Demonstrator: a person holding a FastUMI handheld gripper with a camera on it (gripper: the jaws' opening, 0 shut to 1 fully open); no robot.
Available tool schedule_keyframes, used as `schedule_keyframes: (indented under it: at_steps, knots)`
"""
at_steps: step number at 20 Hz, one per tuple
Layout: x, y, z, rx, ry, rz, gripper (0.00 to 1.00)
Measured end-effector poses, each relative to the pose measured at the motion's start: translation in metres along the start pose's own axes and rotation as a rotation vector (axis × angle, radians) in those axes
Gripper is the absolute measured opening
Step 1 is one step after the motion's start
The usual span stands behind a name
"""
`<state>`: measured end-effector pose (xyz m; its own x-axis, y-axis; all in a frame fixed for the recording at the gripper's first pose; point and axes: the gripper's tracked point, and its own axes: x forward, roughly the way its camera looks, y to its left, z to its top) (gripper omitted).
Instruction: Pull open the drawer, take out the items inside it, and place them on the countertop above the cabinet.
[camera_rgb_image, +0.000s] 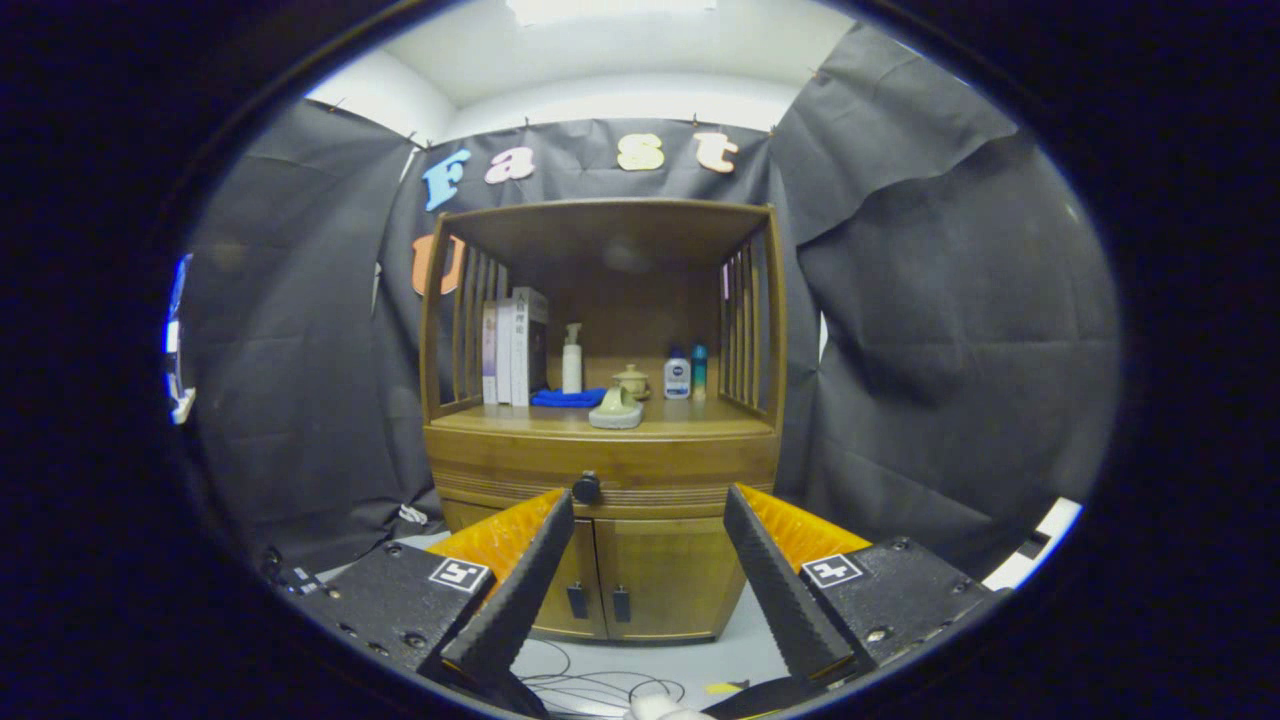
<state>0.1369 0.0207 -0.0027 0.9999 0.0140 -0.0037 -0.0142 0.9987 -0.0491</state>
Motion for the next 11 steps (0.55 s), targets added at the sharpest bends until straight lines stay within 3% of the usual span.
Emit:
schedule_keyframes:
  at_steps: [5,11]
  knots:
    - [-0.039,-0.010,-0.008,0.029,0.015,-0.021,0.99]
    - [-0.048,-0.022,-0.015,0.047,0.038,-0.052,0.99]
